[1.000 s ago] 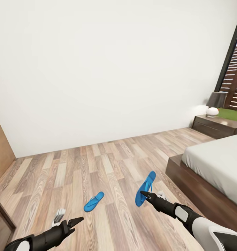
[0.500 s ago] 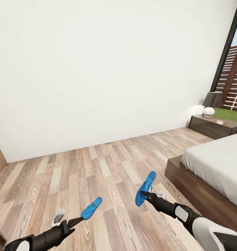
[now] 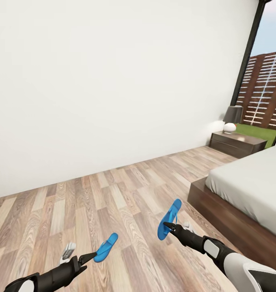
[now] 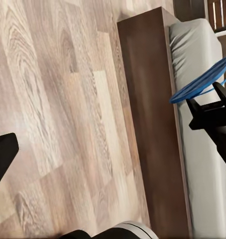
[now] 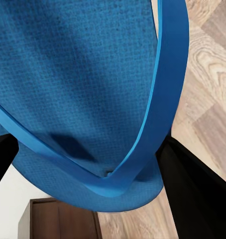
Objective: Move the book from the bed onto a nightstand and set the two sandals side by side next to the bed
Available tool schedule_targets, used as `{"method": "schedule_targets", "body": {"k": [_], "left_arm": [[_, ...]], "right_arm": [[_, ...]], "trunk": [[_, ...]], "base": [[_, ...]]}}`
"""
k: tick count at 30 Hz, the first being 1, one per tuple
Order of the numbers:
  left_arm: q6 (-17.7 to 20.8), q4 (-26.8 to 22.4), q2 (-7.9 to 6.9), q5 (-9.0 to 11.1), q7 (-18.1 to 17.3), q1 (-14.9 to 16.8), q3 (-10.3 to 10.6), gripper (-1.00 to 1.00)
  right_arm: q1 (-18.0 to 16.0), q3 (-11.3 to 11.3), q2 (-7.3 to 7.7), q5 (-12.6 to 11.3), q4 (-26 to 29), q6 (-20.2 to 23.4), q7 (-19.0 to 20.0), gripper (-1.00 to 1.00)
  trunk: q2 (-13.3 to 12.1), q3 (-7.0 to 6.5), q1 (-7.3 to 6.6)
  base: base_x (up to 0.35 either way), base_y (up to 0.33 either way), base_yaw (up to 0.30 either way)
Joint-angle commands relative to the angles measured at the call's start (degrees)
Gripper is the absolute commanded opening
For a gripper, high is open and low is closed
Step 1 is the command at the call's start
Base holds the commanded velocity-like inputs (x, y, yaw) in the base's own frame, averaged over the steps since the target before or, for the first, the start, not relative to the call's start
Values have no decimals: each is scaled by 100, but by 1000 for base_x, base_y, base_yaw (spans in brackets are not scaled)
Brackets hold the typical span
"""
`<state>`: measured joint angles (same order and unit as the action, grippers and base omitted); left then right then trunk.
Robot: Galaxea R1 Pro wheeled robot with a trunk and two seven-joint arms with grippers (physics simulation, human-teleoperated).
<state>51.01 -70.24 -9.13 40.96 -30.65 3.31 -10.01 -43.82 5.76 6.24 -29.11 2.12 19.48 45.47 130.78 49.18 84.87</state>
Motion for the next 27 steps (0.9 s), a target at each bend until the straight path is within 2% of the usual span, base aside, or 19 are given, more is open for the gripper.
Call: {"method": "schedule_targets", "body": {"k": [1,18,27], "left_arm": [[32,1,1,0,-18,3,-9,100],[32,1,2,0,-11,3,-10,100],[32,1,1,-1,-11,3,-10,100]], "right_arm": [[-4,48,0,1,-1,56,23,-100],[-5,48,0,1,-1,56,23,-100],[-4,48,0,1,-1,58,23,-100]], "trunk": [[3,6,-1],[3,6,-1],[3,6,-1]], "base": [[3,213,-150],[3,209,-109],[74,164,-87]]}}
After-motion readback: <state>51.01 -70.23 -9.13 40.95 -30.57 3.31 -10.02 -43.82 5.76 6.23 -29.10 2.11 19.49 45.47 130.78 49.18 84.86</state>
